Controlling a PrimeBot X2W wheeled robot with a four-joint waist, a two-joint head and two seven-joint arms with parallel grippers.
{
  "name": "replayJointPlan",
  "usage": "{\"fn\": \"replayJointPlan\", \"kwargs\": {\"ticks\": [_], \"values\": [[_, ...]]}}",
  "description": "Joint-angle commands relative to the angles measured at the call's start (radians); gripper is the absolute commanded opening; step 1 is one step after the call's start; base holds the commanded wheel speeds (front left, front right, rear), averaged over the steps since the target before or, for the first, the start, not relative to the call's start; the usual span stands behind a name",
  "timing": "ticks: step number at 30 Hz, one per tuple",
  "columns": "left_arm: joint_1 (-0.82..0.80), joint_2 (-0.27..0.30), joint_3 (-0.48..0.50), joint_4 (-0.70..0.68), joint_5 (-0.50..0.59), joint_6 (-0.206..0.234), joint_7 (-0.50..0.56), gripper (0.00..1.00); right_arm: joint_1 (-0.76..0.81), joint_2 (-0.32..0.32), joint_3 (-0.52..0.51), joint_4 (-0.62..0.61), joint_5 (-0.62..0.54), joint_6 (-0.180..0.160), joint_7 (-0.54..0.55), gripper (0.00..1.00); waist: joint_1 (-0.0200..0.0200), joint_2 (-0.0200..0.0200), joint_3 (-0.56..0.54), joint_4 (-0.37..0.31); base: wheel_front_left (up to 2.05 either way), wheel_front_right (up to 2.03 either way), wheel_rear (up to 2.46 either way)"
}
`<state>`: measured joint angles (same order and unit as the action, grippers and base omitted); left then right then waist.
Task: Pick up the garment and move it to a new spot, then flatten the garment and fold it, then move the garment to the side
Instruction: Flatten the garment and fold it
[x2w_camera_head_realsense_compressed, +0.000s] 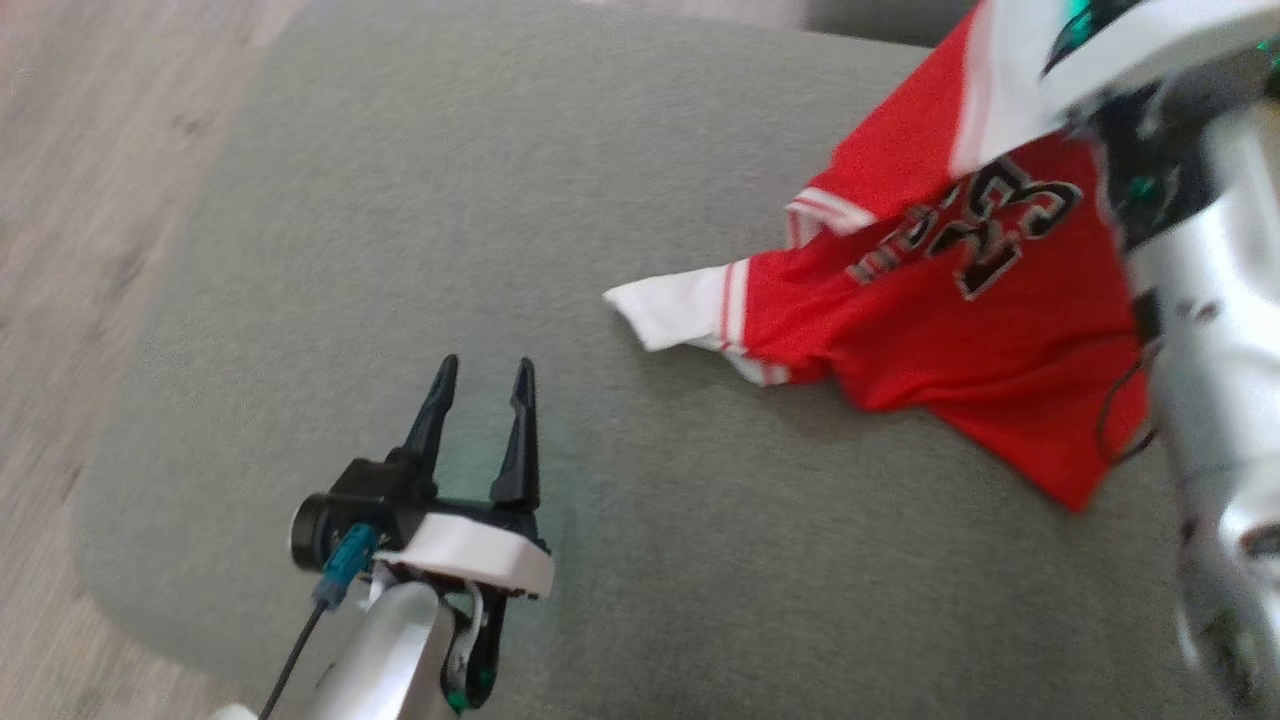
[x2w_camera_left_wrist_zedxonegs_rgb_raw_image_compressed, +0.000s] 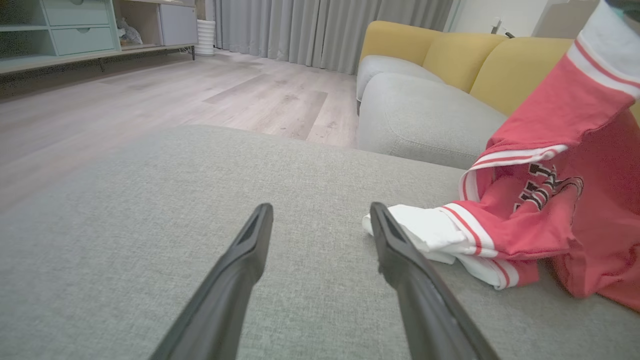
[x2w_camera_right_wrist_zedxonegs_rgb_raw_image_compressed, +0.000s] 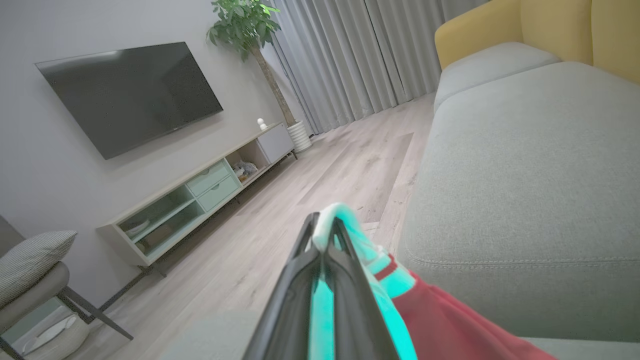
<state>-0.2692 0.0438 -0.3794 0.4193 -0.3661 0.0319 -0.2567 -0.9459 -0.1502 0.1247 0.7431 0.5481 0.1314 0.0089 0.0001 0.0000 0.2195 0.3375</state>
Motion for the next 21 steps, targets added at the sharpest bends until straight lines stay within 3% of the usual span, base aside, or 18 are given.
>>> {"fn": "replayJointPlan", "kwargs": {"ticks": [1, 7, 8, 11, 15, 20, 21], "values": [[-0.048, 0.006, 0.019, -0.031, -0.008, 0.004, -0.005, 1.00, -0.068, 0.006, 0.001, -0.011, -0.023, -0.001, -0.003, 0.00, -0.0001, 0.0000, 0.033, 0.059, 0.00, 0.00, 0.00], [-0.066, 0.006, -0.035, -0.040, -0.056, 0.019, -0.005, 1.00, -0.297, -0.066, -0.115, 0.237, -0.199, -0.001, -0.050, 0.02, -0.0001, 0.0000, 0.061, 0.156, 0.00, 0.00, 0.00], [-0.068, 0.006, -0.040, -0.042, -0.063, 0.023, -0.005, 1.00, -0.323, -0.081, -0.134, 0.289, -0.242, -0.001, -0.049, 1.00, -0.0001, 0.0000, 0.064, 0.165, 0.00, 0.00, 0.00], [-0.067, 0.006, -0.047, -0.048, -0.076, 0.033, -0.005, 1.00, -0.369, -0.100, -0.160, 0.393, -0.364, -0.001, -0.076, 1.00, -0.0001, 0.0000, 0.071, 0.176, 0.00, 0.00, 0.00], [-0.063, 0.006, -0.027, -0.051, -0.072, 0.045, -0.005, 1.00, -0.363, -0.068, -0.170, 0.468, -0.461, -0.001, -0.122, 1.00, -0.0001, 0.0000, 0.072, 0.147, 0.00, 0.00, 0.00], [-0.065, 0.006, 0.033, -0.056, -0.040, 0.042, -0.005, 1.00, -0.298, 0.007, -0.127, 0.487, -0.533, -0.001, -0.207, 1.00, -0.0001, 0.0000, 0.043, 0.059, 0.00, 0.00, 0.00], [-0.059, 0.006, 0.067, -0.056, -0.021, 0.038, -0.005, 1.00, -0.260, 0.041, -0.111, 0.475, -0.534, -0.001, -0.241, 1.00, -0.0001, 0.0000, 0.025, 0.013, 0.00, 0.00, 0.00]]}}
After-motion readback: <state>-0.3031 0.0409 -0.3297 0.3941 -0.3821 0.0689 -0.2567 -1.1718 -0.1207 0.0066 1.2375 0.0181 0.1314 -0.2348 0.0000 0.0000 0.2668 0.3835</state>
